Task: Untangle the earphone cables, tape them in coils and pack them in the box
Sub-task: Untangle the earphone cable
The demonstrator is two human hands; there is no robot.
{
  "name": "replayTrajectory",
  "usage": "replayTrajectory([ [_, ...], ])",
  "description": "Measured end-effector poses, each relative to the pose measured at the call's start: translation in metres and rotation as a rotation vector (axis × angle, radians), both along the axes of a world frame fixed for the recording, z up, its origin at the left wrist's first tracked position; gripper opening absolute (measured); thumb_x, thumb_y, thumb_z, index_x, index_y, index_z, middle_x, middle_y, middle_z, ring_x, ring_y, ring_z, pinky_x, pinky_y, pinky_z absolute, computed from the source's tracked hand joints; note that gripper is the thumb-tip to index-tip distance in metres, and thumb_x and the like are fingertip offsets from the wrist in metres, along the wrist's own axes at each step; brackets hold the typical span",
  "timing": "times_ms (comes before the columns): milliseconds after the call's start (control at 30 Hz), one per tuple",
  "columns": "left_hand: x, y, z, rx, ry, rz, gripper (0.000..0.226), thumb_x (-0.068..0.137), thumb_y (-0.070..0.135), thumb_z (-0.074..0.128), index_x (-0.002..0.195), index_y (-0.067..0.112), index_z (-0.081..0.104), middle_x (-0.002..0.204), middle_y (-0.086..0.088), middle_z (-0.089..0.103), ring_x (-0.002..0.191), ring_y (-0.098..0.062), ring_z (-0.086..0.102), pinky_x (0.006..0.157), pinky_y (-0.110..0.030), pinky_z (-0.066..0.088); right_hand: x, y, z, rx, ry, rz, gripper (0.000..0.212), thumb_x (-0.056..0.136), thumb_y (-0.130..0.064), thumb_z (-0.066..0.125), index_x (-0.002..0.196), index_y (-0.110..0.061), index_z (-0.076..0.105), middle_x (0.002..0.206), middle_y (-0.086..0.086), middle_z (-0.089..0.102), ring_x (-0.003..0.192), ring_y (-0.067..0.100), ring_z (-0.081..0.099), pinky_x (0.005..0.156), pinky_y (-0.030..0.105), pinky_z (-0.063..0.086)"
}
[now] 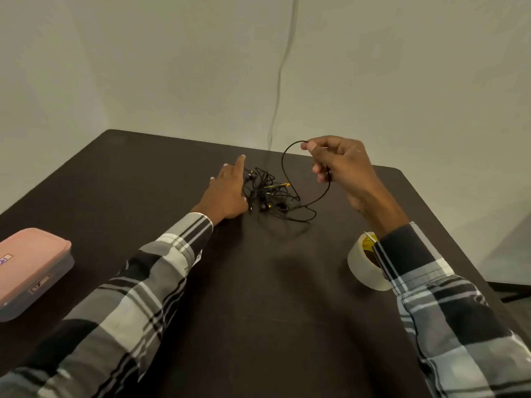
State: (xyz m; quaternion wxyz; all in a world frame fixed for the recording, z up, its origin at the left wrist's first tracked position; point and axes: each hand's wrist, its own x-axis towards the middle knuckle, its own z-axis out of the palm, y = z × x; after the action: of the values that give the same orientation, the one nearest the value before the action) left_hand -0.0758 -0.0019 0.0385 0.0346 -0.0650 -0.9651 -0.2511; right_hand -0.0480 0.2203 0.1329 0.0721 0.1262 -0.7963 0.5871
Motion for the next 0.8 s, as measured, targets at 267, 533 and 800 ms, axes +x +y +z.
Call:
replayTrajectory([
  [267, 0.031, 0.022, 0.051, 0.557, 0.089, -0.386, 0.026, 0.097, 0.021, 0.06, 0.12, 0.011, 0.065, 0.112, -0.003, 0.071, 0.104, -0.006, 0.066, 0.091, -0.03, 0.052, 0.006, -0.019, 0.006, -0.034, 0.049, 0.177, 0.02, 0.097, -0.016, 0.065, 0.11, -0.004, 0.073, 0.069, 0.006, 0.066, 0.063, 0.014, 0.063, 0.065, 0.026, 0.057],
  [533, 0.042, 0.015, 0.109, 1.029, 0.33, -0.151, 0.019, 0.102, 0.016, 0.05, 0.097, 0.013, 0.068, 0.063, 0.004, 0.056, 0.063, -0.015, 0.06, 0.07, -0.035, 0.058, 0.007, 0.015, -0.016, 0.092, -0.045, -0.072, 0.025, 0.096, -0.025, 0.067, 0.1, -0.001, 0.073, 0.065, 0.003, 0.059, 0.053, 0.005, 0.054, 0.058, 0.02, 0.048],
  [800, 0.037, -0.03, 0.087, 0.522, 0.449, -0.097, 0.024, 0.096, 0.036, 0.056, 0.098, 0.02, 0.075, 0.078, -0.007, 0.07, 0.059, -0.014, 0.044, 0.061, -0.029, 0.036, 0.011, 0.023, -0.014, -0.255, -0.12, -0.246, 0.023, 0.087, -0.027, 0.077, 0.091, -0.005, 0.073, 0.051, -0.015, 0.053, 0.051, 0.008, 0.03, 0.05, 0.024, 0.037],
])
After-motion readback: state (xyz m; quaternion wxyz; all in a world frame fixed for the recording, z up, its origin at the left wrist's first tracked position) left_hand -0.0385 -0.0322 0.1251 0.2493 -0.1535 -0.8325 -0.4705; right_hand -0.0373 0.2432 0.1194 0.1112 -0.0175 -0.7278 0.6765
